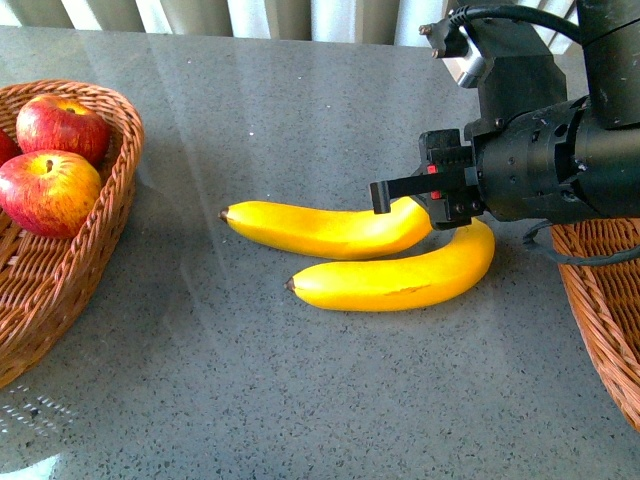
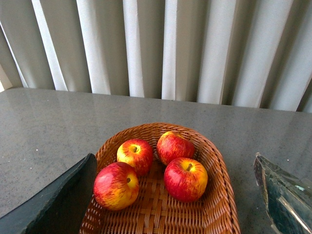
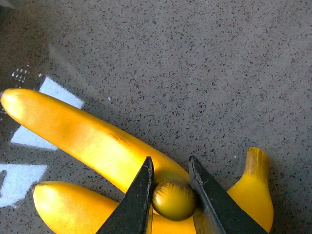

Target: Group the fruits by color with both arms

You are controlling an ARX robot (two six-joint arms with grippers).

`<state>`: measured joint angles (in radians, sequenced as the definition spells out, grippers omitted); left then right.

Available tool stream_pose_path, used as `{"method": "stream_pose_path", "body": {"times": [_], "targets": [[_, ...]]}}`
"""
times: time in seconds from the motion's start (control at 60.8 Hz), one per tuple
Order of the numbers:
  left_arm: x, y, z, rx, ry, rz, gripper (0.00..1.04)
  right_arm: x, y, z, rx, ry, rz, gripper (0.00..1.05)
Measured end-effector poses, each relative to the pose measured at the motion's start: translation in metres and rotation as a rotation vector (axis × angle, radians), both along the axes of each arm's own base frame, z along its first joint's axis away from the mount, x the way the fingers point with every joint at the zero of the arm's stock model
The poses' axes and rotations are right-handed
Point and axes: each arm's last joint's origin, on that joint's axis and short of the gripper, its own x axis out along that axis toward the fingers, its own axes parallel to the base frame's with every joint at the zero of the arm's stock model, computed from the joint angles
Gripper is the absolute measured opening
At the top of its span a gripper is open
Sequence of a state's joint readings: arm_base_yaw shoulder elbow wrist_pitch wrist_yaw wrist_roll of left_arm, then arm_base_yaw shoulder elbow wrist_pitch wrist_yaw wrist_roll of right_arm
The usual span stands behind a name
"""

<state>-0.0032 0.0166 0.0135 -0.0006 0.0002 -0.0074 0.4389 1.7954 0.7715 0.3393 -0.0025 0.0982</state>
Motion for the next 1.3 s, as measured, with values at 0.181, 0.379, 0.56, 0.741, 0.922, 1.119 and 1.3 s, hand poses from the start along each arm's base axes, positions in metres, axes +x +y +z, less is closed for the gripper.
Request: {"method": "stream_pose_path", "body": {"times": [0.181, 0.379, 0.56, 0.741, 0.922, 1.119, 1.3], "targets": [[0.0, 0.0, 0.0, 0.0, 0.0, 0.0, 0.96, -0.005, -0.007, 0.029, 0.081, -0.043, -0.019, 0.14], [0.0, 0.0, 0.0, 0.0, 0.0, 0.0, 0.96, -0.026, -0.043, 0.09, 0.177, -0.158, -0.069, 0.14], [0.0, 0.0, 0.0, 0.0, 0.0, 0.0, 0.96, -0.059, -0.103, 0.102, 0.15, -0.157, -0.16, 0.14], [0.0, 0.0, 0.0, 0.0, 0.0, 0.0, 0.96, -0.089, -0.169, 0.109, 0.119, -0.165, -0.301, 0.14], [0.0, 0.0, 0.0, 0.0, 0.0, 0.0, 0.96, -0.112, -0.214, 0.099, 0.051, -0.154, -0.437, 0.14], [0.0, 0.0, 0.0, 0.0, 0.0, 0.0, 0.96, -0.118, -0.226, 0.082, -0.013, -0.109, -0.476, 0.14], [0.0, 0.0, 0.0, 0.0, 0.0, 0.0, 0.96, -0.117, -0.225, 0.072, -0.064, -0.073, -0.506, 0.14]]}}
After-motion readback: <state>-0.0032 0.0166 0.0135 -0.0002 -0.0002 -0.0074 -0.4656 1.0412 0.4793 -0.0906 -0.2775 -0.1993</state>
